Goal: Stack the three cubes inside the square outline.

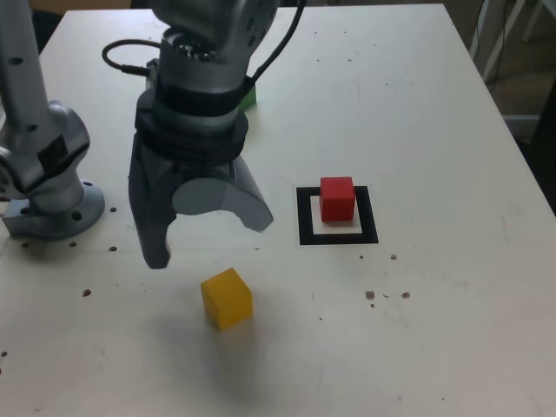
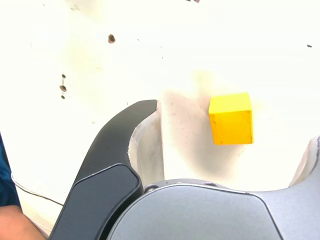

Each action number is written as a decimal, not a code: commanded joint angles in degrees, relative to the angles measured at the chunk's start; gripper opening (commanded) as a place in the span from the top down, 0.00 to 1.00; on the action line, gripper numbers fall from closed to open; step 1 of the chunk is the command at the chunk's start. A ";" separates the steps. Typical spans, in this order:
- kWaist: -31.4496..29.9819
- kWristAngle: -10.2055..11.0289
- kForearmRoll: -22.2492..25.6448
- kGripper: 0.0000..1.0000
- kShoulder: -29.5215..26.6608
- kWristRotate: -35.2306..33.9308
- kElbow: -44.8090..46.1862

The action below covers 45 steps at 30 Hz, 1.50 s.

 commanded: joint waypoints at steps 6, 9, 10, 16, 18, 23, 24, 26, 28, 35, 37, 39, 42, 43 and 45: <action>-0.24 -0.08 -4.52 0.00 0.53 -0.32 2.98; -0.24 -0.15 -7.45 0.00 0.78 -0.43 5.63; -0.24 -0.21 -8.23 0.00 0.91 -0.45 6.39; -1.19 -1.45 -11.69 0.00 2.58 -0.79 9.21; -1.88 -1.97 -12.77 0.00 3.16 -1.03 9.66; -3.24 -2.59 -14.50 0.00 5.00 -1.67 9.16; -3.37 -2.50 -14.62 0.00 5.43 -1.77 8.81; -3.49 -2.11 -14.65 0.01 6.17 -1.87 8.11; -3.48 -1.39 -14.45 0.01 6.70 -1.93 7.49; -2.17 0.86 -14.01 0.04 7.34 -1.92 6.64; -1.65 0.91 -14.08 0.06 7.35 -1.66 6.70; -1.35 0.91 -14.31 0.08 7.35 -1.37 6.89; -0.97 0.88 -15.10 0.11 7.35 -0.81 7.35; -0.82 0.85 -15.37 0.11 7.35 -0.55 7.50; -0.46 0.77 -15.80 0.13 7.35 0.02 7.70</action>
